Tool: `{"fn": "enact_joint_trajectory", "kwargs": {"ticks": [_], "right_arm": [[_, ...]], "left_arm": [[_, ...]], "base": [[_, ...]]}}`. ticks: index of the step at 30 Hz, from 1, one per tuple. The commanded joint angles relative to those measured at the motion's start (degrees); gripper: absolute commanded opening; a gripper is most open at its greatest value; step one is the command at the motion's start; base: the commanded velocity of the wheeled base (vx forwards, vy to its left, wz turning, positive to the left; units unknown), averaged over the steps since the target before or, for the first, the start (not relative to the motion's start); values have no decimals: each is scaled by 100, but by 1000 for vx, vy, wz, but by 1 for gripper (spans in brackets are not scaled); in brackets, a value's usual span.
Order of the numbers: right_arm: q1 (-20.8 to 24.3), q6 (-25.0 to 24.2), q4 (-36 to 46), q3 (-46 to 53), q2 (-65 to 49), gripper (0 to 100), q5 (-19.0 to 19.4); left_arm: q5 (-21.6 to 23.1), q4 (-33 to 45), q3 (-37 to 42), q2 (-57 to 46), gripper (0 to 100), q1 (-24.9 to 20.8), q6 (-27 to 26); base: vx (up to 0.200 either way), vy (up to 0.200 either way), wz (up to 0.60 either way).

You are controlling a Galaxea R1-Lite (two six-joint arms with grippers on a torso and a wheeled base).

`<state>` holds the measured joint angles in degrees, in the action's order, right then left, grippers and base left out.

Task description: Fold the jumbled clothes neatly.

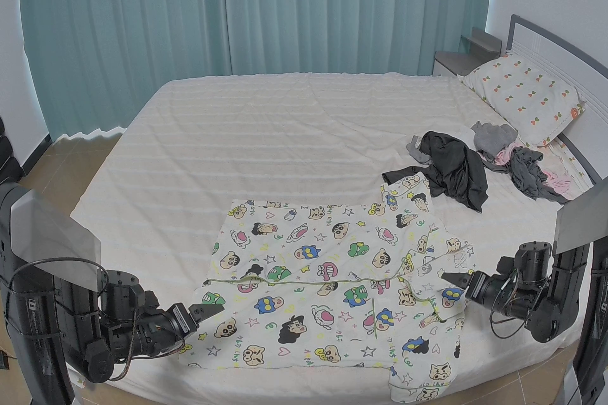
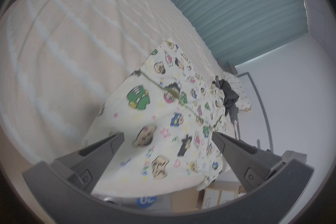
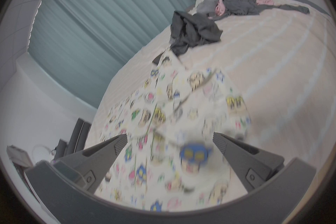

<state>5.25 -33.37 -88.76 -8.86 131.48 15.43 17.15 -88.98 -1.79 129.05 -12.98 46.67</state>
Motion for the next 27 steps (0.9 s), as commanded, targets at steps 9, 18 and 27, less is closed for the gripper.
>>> {"fn": "enact_joint_trajectory", "kwargs": {"ticks": [9, 18, 27], "right_arm": [[151, 41, -80, 297, 142, 100, 65], [310, 76, -80, 315, 203, 100, 30], [380, 76, -89, 341, 168, 100, -23]], "left_arm": [[-1126, -93, 153, 481, 100, -389, -70], [-2761, -102, -260, 1201, 100, -1101, -61], [-3007, -102, -919, 1360, 100, -1242, -44]], "base": [[-44, 0, 0], [0, 0, 0], [0, 0, 0]]}}
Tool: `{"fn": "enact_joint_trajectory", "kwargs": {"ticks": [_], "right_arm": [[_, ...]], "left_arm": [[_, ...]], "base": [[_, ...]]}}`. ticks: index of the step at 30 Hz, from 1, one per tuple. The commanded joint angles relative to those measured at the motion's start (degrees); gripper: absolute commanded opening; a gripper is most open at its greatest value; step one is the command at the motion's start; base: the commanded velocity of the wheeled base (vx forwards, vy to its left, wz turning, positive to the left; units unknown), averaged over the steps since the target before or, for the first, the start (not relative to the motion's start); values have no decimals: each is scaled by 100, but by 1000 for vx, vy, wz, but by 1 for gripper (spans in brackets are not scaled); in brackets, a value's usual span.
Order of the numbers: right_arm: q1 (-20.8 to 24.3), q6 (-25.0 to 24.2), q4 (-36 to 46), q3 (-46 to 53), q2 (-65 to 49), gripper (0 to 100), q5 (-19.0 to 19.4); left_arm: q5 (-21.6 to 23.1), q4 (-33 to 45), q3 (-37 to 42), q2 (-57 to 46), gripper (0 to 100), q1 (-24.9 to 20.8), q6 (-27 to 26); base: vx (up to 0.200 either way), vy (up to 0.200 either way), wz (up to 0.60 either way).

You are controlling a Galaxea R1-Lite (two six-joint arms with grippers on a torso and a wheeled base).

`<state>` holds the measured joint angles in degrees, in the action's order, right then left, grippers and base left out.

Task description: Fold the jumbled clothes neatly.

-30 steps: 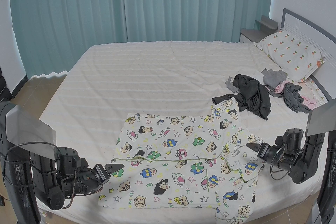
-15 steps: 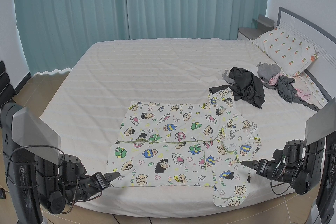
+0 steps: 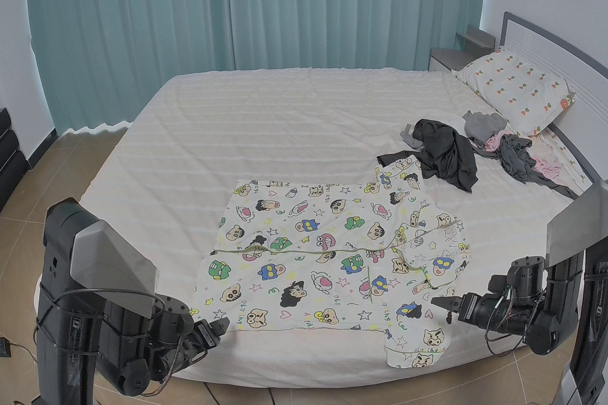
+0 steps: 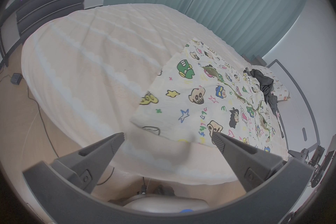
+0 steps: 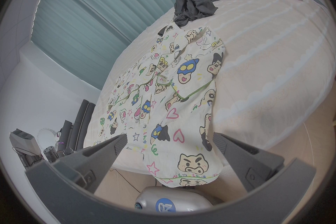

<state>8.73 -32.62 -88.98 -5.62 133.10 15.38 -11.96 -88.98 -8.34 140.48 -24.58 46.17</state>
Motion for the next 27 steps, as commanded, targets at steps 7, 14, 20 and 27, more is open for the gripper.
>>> {"fn": "enact_joint_trajectory", "kwargs": {"ticks": [7, 14, 20, 27], "right_arm": [[41, 10, -67, 17, 6, 100, -36], [41, 45, -67, 43, 15, 100, -27], [41, 63, -67, 43, 32, 100, -27], [41, 89, -67, 43, 32, 100, -27]], "left_arm": [[-474, -102, -502, 392, 100, -135, -2], [-826, -93, -546, 515, 100, -232, -2], [-861, -102, -476, 533, 100, -179, 6], [-861, -76, -880, 541, 100, -100, -2]], "base": [[0, 0, 0], [0, 0, 0], [0, 0, 0], [0, 0, 0]]}}
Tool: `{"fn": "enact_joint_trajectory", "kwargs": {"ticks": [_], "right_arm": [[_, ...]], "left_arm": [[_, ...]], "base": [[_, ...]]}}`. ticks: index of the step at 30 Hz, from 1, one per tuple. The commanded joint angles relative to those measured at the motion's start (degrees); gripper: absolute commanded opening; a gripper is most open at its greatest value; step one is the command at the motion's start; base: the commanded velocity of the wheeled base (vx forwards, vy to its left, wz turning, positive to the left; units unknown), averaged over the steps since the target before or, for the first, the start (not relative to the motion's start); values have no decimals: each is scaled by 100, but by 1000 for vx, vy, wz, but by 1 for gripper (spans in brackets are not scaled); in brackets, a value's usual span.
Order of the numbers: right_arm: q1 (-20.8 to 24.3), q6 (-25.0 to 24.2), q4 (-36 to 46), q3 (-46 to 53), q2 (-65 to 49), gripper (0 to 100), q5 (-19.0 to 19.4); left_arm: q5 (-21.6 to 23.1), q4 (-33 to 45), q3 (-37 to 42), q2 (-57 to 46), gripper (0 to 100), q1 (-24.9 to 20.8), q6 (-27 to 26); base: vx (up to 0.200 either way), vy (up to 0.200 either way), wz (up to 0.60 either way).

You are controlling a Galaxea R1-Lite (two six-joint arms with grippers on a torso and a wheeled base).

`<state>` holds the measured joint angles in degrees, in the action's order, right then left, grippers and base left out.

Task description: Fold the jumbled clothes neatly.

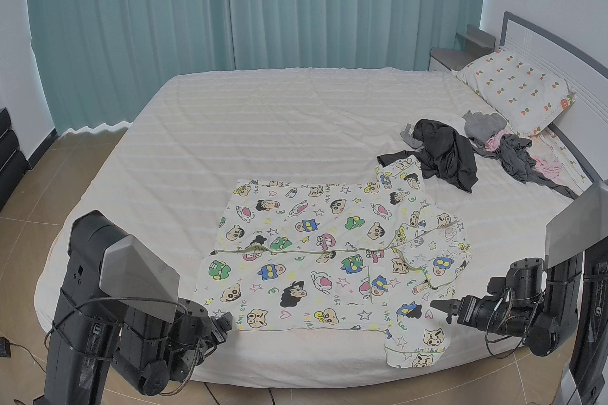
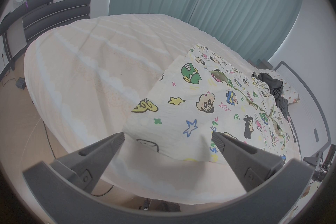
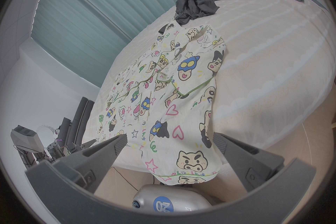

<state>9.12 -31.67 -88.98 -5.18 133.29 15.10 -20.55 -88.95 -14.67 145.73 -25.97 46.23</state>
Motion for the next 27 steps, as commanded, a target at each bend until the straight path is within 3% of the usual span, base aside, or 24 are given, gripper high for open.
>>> {"fn": "enact_joint_trajectory", "kwargs": {"ticks": [1, 3, 4, 17, 27], "right_arm": [[11, -6, -67, 0, 21, 100, 1], [20, -6, -67, 17, 21, 100, 1], [20, -6, -67, 26, 21, 100, 1], [90, 574, -58, 228, 452, 100, 36], [257, 1444, -67, 228, 1217, 100, 19]], "left_arm": [[7, -69, -256, 8, 100, 39, -8], [7, -61, -265, 8, 100, 39, -17], [7, -61, -265, 8, 0, 39, -17], [-168, -87, -54, 26, 0, 57, 0], [-318, -96, -45, 26, 0, 74, 185]], "base": [[0, 0, 0], [0, 0, 0], [0, 0, 0], [0, 0, 0], [0, 0, 0]]}}
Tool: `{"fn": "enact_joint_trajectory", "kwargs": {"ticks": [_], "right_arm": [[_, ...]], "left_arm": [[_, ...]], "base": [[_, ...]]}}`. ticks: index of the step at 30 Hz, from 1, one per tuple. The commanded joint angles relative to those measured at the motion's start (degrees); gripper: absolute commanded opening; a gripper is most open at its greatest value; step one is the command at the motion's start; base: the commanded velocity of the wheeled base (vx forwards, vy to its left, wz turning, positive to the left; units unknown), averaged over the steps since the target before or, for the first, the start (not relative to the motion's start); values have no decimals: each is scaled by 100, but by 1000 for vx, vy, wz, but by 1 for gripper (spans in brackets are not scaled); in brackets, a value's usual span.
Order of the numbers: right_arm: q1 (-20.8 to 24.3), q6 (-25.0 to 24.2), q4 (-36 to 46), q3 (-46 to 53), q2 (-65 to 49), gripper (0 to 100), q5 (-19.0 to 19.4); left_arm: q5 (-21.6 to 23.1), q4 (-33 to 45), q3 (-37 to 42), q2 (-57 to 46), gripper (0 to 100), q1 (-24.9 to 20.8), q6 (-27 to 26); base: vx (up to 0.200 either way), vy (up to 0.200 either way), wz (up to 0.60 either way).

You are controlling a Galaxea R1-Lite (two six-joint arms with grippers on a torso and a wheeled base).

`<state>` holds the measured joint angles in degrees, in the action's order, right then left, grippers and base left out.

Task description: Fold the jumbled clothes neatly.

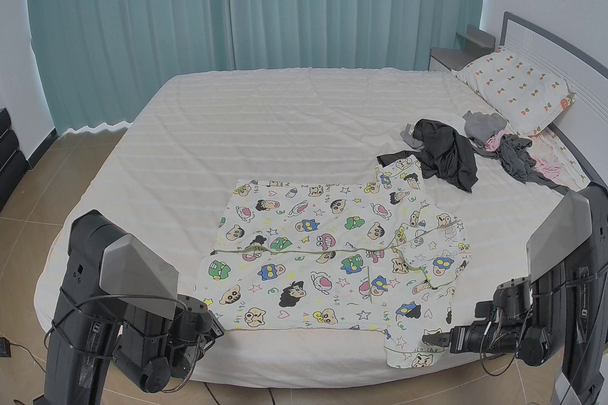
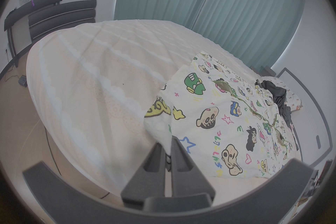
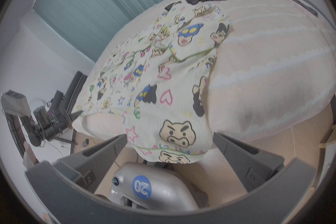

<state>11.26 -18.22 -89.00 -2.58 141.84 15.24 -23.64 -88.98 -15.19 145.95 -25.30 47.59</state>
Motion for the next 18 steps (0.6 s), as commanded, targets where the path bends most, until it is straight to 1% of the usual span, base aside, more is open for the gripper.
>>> {"fn": "enact_joint_trajectory", "kwargs": {"ticks": [1, 8, 10, 12, 14, 18], "right_arm": [[43, 117, -64, -32, 380, 100, 5], [60, 232, -64, -199, 389, 100, 32], [51, 284, -64, -207, 389, 100, 102], [51, 381, -64, -216, 389, 100, 137], [7, 689, -64, -225, 389, 100, 172], [-1, 794, -64, -225, 371, 100, 146]], "left_arm": [[-9, -93, 7, 4, 0, 7, 48], [-18, -102, -2, 4, 0, 60, 66], [-1, -102, -2, 4, 0, 60, 75], [-1, -102, -2, 4, 0, 69, 75], [26, -102, -2, 4, 0, 95, 75], [35, -102, 7, 4, 0, 95, 75]], "base": [[0, 0, 0], [0, 0, 0], [0, 0, 0], [0, 0, 0], [0, 0, 0], [0, 0, 0]]}}
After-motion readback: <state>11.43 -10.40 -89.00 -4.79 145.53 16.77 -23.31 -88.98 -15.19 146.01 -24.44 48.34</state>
